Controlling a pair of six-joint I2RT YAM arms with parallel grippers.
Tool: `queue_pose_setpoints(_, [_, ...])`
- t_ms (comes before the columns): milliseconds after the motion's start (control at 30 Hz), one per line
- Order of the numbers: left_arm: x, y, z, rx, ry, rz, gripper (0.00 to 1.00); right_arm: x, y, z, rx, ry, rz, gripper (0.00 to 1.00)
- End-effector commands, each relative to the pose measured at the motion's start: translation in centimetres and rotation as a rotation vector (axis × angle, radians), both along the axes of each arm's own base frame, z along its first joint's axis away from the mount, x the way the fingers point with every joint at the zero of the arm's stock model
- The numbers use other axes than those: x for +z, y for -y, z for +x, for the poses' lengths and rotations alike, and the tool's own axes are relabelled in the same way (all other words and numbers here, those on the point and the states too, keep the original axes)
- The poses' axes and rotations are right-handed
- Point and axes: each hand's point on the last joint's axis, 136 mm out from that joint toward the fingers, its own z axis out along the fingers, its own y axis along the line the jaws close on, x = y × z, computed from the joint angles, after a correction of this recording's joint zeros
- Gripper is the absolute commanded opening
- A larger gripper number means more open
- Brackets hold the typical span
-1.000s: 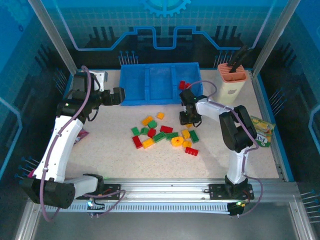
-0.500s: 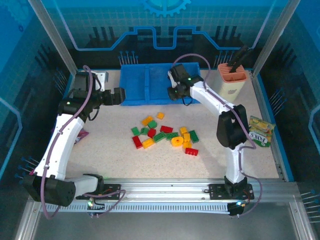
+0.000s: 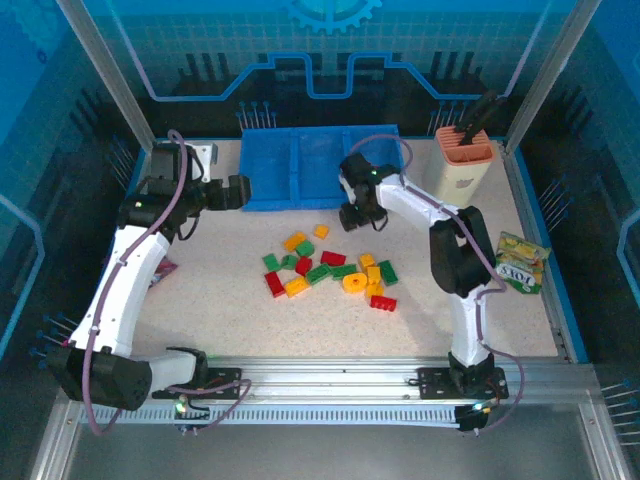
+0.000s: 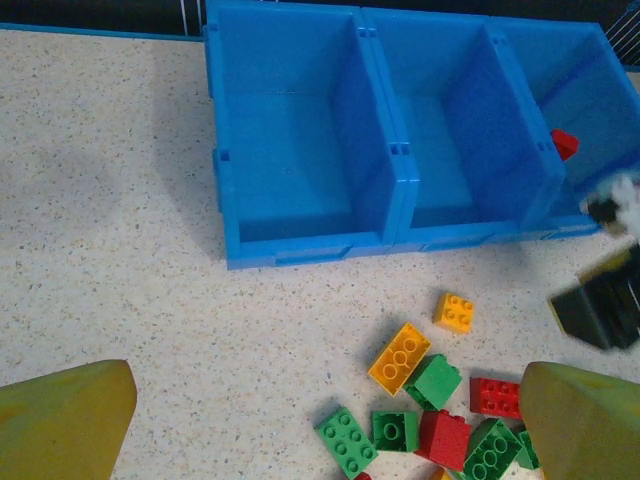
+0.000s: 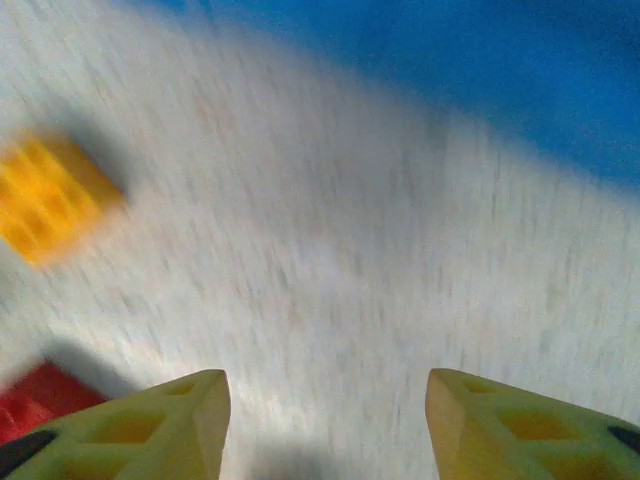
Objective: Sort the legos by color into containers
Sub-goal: Pick up the lego from the center of the table.
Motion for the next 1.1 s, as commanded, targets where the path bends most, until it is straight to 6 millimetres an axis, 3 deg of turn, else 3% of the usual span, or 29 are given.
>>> queue_pose_setpoints(0, [-0.5,-0.4,0.2,-0.002,-0.020,0.020,0.99,1.3,0.3,-2.7,-0.037,0.013,0.032,0.62])
queue_pose_setpoints(167, [-0.6,-0.1,0.3,-0.009,-0.025,0.006,0.99,-1.3,1.4,-5.9,-0.043,-0.048,-0.004,0.68])
queue_pose_setpoints(467, [-1.4,-0.3,0.5,-0.002,-0.049,0.021,0.99,-3.7,1.2,-7.5,-0.035,-0.100,-0.015,0.66])
queue_pose_setpoints(867, [-1.5,-0.5,0.6,0.005,-0.052,0.030,1.00,-3.9,1.7,-10.4,0.004,-0.151,-0.023,0.68])
queue_pose_setpoints(933, [-1.5,-0.5,0.6,0.004,-0.052,0.028,0.99,-4.0,1.9,-10.6,0.008,-0.155,-0.032,0.65])
queue_pose_setpoints(1067, [-1.5,-0.5,0.5,0.006,-0.051,0.028,0.99,-4.7,2.1,-10.7,0.015,-0.165,-0.052,0.51])
